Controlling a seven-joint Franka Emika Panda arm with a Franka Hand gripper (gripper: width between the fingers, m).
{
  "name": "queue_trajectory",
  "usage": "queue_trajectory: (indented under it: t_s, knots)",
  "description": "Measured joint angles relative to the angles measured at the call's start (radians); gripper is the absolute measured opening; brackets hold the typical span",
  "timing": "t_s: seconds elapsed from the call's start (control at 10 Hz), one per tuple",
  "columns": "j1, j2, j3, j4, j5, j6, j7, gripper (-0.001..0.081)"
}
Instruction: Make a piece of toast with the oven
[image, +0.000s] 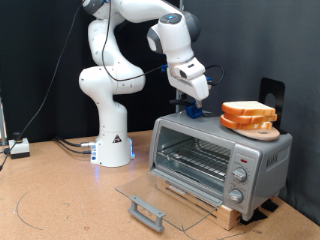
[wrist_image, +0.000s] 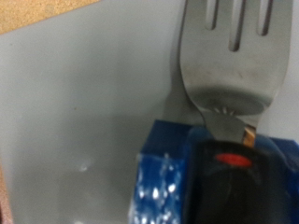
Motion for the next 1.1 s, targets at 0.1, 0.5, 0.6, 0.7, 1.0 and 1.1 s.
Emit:
queue_trajectory:
  t_s: [0.1, 0.5, 0.6, 0.7, 1.0, 1.1]
  knots:
    - [0.000, 0.000, 0.016, 0.000, 0.000, 0.011, 0.002, 0.0807]
    - [-0.007, 0.000, 0.043, 0.000, 0.000, 0.036, 0.018, 0.0807]
    - [-0.010, 0.001, 0.049, -0.001, 0.000, 0.036, 0.023, 0.0807]
    - [-0.013, 0.004, 0.053, -0.003, 0.000, 0.036, 0.025, 0.0807]
    - [-0.017, 0.031, 0.070, -0.004, 0.004, 0.053, 0.027, 0.0807]
    - [-0.018, 0.041, 0.078, -0.004, 0.009, 0.066, 0.028, 0.0807]
